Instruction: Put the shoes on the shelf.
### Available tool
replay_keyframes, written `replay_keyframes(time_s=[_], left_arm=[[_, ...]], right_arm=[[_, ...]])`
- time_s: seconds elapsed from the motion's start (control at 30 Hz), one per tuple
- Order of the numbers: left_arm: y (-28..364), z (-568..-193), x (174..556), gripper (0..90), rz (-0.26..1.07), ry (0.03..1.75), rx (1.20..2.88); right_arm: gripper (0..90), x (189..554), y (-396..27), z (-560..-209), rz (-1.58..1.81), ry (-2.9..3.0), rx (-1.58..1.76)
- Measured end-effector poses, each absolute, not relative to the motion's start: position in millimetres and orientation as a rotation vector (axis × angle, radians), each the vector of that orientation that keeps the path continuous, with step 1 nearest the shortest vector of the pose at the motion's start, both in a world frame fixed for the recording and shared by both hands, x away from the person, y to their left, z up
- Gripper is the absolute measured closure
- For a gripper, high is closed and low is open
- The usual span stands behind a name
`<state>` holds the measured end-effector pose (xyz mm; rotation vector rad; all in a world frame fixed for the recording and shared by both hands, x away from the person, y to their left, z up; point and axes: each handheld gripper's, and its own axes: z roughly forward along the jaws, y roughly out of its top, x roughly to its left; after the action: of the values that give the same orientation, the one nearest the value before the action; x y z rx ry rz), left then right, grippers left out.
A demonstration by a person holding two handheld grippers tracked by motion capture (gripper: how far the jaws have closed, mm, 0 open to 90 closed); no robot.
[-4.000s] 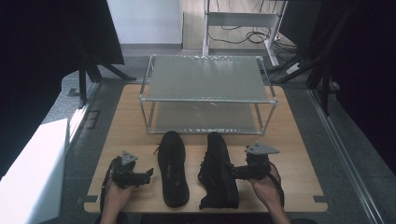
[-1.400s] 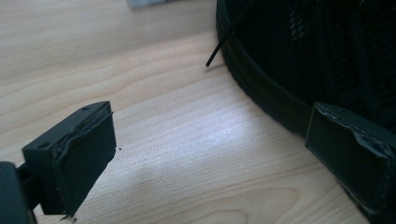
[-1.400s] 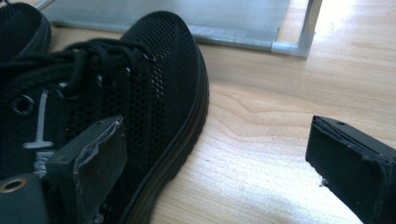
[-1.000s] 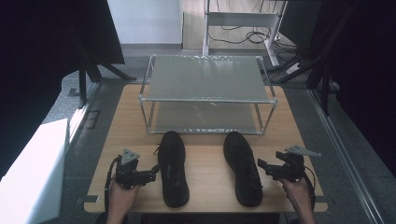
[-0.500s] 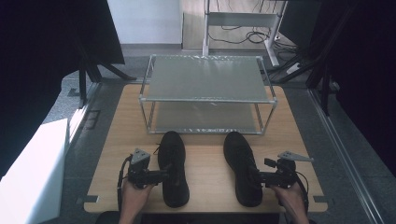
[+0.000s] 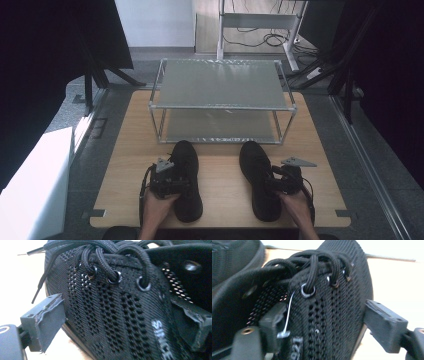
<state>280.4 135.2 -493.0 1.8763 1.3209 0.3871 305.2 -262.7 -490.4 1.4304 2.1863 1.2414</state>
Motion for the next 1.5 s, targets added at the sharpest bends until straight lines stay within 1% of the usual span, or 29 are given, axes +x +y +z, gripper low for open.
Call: replay_keyframes(time_s=[0.03,0.1,0.23,0.33,0.4,0.47,0.5,0.6,0.63,0.67,0.7,0.83,0.9,1.13,1.23,1.37,1.5], left_arm=[[135.4,-492.7,280.5,10.0,0.395,1.330,1.874],[136.2,-491.5,279.9,16.2,0.409,1.347,1.875],[140.2,-489.2,277.6,32.0,0.428,1.355,1.869],[147.7,-489.3,279.4,45.1,0.421,1.353,1.849],[152.3,-488.9,280.0,52.1,0.406,1.353,1.836],[153.3,-488.5,280.0,57.0,0.404,1.356,1.833],[153.2,-487.1,279.4,61.0,0.414,1.353,1.840],[152.9,-485.5,279.0,66.3,0.432,1.350,1.855],[152.9,-485.5,279.0,69.8,0.432,1.350,1.855],[154.1,-483.9,278.2,69.8,0.437,1.350,1.853],[156.4,-483.2,278.4,73.8,0.438,1.351,1.849],[161.4,-482.5,279.3,76.9,0.420,1.363,1.832],[165.0,-482.1,280.8,77.1,0.398,1.365,1.825],[185.0,-483.6,287.4,79.9,0.284,1.387,1.741],[187.2,-483.4,289.3,80.7,0.257,1.394,1.724],[188.0,-484.1,291.4,80.9,0.180,1.386,1.670],[181.5,-475.4,288.2,80.9,0.188,1.350,1.667]], right_arm=[[29.8,305.4,-261.5,-489.9,1.218,2.182,1.423],[37.7,306.0,-259.8,-489.8,1.188,2.160,1.409],[58.5,306.3,-259.2,-487.1,1.151,2.120,1.368],[66.1,304.6,-258.3,-485.9,1.122,2.103,1.350],[69.1,304.0,-258.6,-485.0,1.118,2.093,1.358],[70.3,304.3,-259.9,-485.0,1.129,2.086,1.379],[70.6,304.8,-260.7,-484.9,1.136,2.086,1.390],[71.5,305.8,-263.2,-484.3,1.160,2.076,1.442],[71.5,305.8,-263.2,-484.3,1.160,2.076,1.442],[71.7,306.1,-264.3,-484.2,1.170,2.071,1.455],[72.2,306.5,-266.4,-484.1,1.184,2.062,1.482],[72.6,307.1,-270.6,-483.9,1.219,2.049,1.532],[72.6,307.7,-272.6,-483.7,1.236,2.054,1.540],[73.0,308.8,-281.4,-482.2,1.343,2.047,1.605],[72.9,308.8,-283.3,-480.0,1.399,2.034,1.626],[72.8,309.6,-286.1,-478.7,1.464,2.019,1.661],[72.7,309.3,-289.7,-475.9,1.545,2.006,1.696]])
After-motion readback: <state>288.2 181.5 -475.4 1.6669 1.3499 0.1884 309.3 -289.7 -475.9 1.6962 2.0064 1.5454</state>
